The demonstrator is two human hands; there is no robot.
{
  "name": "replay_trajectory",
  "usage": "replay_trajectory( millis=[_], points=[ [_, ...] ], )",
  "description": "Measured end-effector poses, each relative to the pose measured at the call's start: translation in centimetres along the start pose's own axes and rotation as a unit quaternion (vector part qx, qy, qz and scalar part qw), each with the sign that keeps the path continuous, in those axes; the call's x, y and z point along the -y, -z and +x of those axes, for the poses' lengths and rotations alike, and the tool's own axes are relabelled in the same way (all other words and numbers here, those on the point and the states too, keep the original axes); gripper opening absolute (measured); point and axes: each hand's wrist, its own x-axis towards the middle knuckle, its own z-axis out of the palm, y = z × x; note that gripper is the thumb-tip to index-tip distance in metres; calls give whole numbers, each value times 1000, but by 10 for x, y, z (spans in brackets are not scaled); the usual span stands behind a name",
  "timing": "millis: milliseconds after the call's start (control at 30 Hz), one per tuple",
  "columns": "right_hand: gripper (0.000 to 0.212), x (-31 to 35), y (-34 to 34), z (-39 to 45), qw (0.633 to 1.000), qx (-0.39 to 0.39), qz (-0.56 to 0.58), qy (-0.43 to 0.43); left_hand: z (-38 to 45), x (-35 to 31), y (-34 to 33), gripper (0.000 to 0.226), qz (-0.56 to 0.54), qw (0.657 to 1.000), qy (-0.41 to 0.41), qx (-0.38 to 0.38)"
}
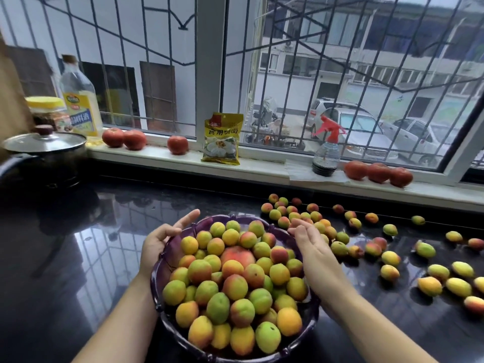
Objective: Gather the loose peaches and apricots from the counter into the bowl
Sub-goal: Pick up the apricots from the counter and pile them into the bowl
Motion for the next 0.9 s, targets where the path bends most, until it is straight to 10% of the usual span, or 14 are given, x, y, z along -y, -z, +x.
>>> replay_trajectory(
  millis=[200, 633, 900],
  points=[
    [23, 21, 15, 117, 968, -3, -248, 34, 25, -10, 5, 49, 66, 995, 70, -1],
    [34, -8, -62, 239, 698, 139, -698, 81, 47, -16, 9, 44, 111, 985, 122, 42],
    [27, -4, -69, 221, 737, 151, -657, 48, 42, -17, 10, 34, 111, 986, 123, 28]
  ],
)
